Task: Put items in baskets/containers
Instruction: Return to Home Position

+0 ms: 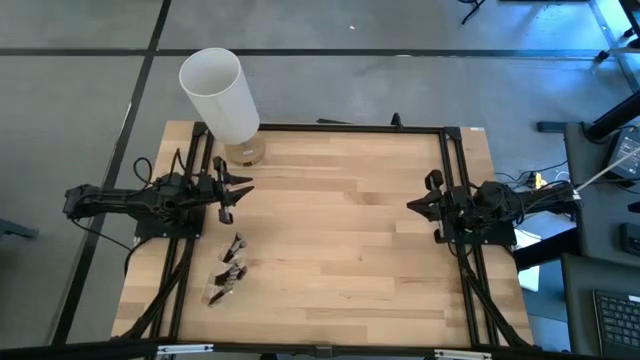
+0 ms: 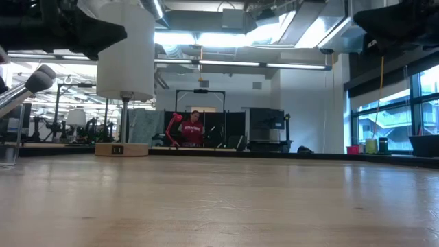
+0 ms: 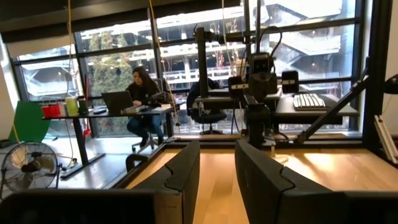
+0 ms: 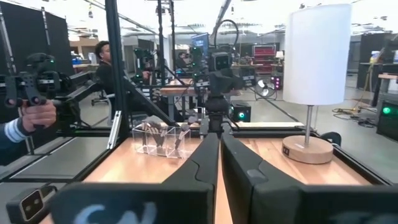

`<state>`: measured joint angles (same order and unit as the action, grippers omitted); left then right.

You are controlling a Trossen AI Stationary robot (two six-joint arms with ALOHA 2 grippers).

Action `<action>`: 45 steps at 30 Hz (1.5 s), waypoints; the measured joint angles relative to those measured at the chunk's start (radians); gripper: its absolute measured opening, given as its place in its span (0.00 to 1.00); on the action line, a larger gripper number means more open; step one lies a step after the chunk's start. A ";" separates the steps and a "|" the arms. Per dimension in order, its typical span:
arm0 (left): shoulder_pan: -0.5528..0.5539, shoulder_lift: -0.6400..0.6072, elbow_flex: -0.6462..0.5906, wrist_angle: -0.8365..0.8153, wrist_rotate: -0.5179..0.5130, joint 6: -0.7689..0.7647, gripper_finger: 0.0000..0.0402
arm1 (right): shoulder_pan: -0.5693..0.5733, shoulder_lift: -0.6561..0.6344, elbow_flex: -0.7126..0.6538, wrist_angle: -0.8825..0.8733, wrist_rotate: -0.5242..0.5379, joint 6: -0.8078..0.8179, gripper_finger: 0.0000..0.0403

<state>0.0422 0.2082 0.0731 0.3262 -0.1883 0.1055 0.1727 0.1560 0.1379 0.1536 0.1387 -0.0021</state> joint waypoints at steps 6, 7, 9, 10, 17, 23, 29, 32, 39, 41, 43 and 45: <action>0.000 -0.079 0.000 -0.063 0.000 0.003 0.24 | -0.032 0.072 0.000 0.064 -0.001 0.003 0.05; 0.000 -0.092 0.000 -0.078 0.000 0.003 0.24 | -0.036 0.087 0.000 0.084 -0.004 0.004 0.05; 0.000 -0.118 0.000 -0.103 0.000 0.005 0.24 | -0.046 0.114 0.000 0.112 -0.026 0.005 0.05; 0.000 -0.132 0.000 -0.112 -0.001 0.009 0.24 | -0.049 0.127 0.000 0.123 -0.040 0.003 0.05; 0.000 -0.208 0.000 -0.187 -0.004 0.022 0.24 | -0.060 0.121 0.000 0.040 -0.047 0.012 0.05; 0.000 -0.208 0.000 -0.255 -0.003 0.010 0.24 | -0.060 0.038 0.000 0.026 -0.048 0.010 0.05; 0.000 -0.208 0.000 -0.259 0.010 -0.022 0.24 | -0.060 -0.034 0.000 -0.047 -0.063 -0.002 0.05; -0.001 -0.208 0.000 -0.284 0.024 -0.029 0.24 | -0.060 -0.056 0.000 -0.092 -0.063 -0.001 0.05; -0.001 -0.208 -0.005 -0.296 0.025 -0.026 0.24 | -0.060 -0.095 -0.107 0.040 -0.081 -0.006 0.05; -0.001 -0.208 -0.005 -0.294 0.025 -0.024 0.24 | -0.065 -0.100 -0.133 0.074 -0.079 -0.011 0.05; -0.001 -0.208 -0.005 -0.294 0.026 -0.021 0.24 | -0.078 -0.097 -0.128 0.067 -0.080 -0.002 0.05; -0.001 -0.208 -0.005 -0.294 0.030 -0.016 0.24 | -0.088 -0.098 -0.127 0.067 -0.080 -0.001 0.05</action>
<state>0.0414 -0.0002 0.0677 0.0326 -0.1581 0.0896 0.0848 0.0578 0.0113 0.2205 0.0587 -0.0029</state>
